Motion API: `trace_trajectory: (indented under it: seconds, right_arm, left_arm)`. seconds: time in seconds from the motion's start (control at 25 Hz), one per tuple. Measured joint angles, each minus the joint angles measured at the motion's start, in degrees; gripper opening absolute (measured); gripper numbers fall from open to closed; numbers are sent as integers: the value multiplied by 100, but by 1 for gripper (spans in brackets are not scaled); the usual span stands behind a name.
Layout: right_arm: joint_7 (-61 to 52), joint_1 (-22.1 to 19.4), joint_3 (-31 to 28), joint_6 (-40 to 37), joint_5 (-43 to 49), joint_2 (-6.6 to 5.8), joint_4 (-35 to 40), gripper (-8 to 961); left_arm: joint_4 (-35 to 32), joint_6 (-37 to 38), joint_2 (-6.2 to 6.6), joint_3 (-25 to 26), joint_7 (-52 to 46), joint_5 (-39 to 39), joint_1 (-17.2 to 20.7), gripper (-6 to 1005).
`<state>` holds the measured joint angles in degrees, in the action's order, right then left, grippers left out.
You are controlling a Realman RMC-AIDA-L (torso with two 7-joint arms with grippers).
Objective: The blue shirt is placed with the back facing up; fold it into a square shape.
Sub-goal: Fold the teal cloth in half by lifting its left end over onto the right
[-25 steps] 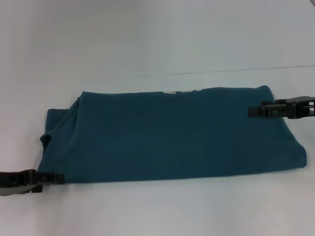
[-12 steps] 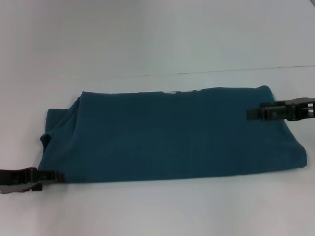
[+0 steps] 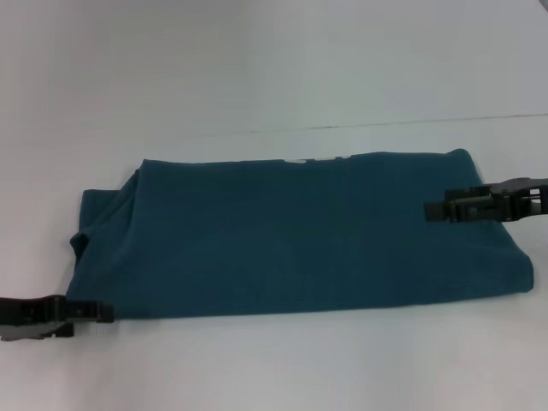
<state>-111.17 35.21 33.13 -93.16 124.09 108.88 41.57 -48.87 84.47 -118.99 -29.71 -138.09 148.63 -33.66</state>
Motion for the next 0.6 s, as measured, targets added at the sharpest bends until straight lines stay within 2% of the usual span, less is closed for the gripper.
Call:
trace_trajectory:
  seconds: [0.6]
  right_arm:
    - [-11, -11, -37, 8, -24, 0, 0, 914]
  left_arm:
    - [0, -32, -2, -42, -49, 69, -26, 844]
